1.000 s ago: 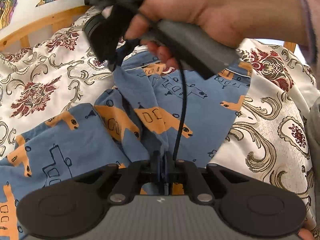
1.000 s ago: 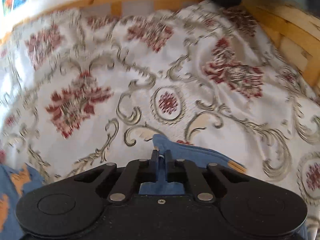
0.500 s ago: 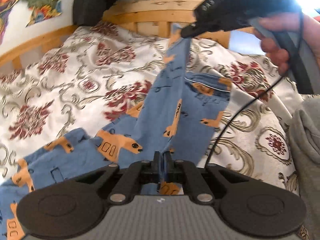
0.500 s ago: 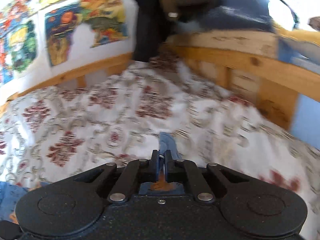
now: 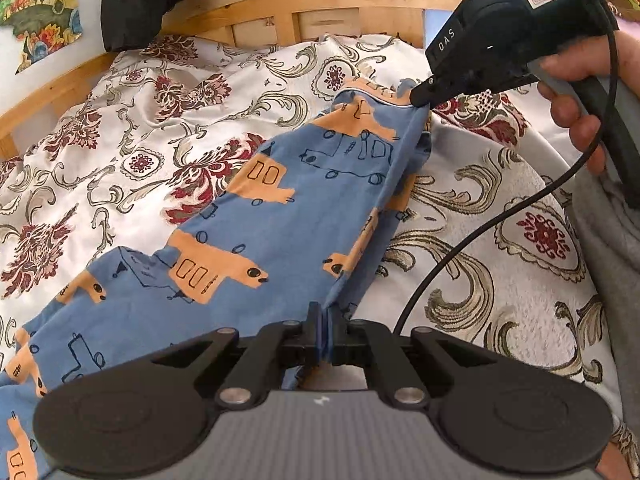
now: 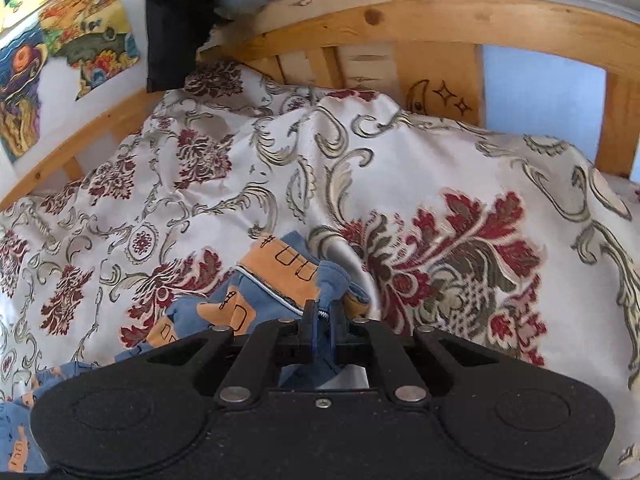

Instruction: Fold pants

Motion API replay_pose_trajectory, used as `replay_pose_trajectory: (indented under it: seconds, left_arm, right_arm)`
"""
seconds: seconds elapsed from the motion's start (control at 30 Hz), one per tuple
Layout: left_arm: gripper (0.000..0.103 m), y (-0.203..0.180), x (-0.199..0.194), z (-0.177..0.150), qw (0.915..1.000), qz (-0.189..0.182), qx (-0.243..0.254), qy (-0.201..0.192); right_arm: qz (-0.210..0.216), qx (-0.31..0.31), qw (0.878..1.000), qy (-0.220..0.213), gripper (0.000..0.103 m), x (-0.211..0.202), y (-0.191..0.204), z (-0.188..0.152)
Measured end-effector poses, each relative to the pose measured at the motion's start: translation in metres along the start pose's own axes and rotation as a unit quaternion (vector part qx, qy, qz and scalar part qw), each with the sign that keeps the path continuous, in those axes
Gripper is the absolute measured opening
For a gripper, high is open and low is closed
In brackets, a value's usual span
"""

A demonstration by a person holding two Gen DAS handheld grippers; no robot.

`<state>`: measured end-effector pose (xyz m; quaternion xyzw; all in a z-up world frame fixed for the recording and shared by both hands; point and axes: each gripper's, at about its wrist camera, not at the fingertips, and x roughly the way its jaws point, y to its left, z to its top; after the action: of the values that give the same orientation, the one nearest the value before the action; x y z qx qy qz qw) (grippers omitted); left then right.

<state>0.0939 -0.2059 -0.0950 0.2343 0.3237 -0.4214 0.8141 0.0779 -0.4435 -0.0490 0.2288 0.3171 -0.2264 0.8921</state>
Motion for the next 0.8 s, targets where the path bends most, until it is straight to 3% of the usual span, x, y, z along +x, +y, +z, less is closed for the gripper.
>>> replay_pose_trajectory:
  seconds: [0.23,0.43,0.6,0.7,0.8]
  left_arm:
    - [0.003,-0.004,0.005,0.004,0.9999,0.012,-0.004,0.01]
    - [0.003,-0.006,0.006,0.006,0.9997,0.02,-0.009,0.006]
    - [0.003,0.0,0.0,0.01,0.9988,0.032,-0.03,-0.02]
    - [0.003,0.004,-0.009,0.016,0.9974,0.043,-0.034,-0.047]
    - [0.003,0.008,-0.013,0.021,0.9972,0.035,-0.039,-0.053]
  right_arm:
    - [0.007,0.009,1.0,-0.026,0.005,-0.004,-0.003,0.003]
    - [0.067,-0.089,0.99,-0.088,0.004,-0.017,0.038,0.019]
    - [0.126,-0.159,0.969,-0.138,0.004,-0.033,0.083,0.048]
    - [0.11,-0.193,0.96,-0.171,0.004,-0.045,0.091,0.049]
    - [0.057,-0.154,0.977,-0.136,0.004,-0.031,0.066,0.04]
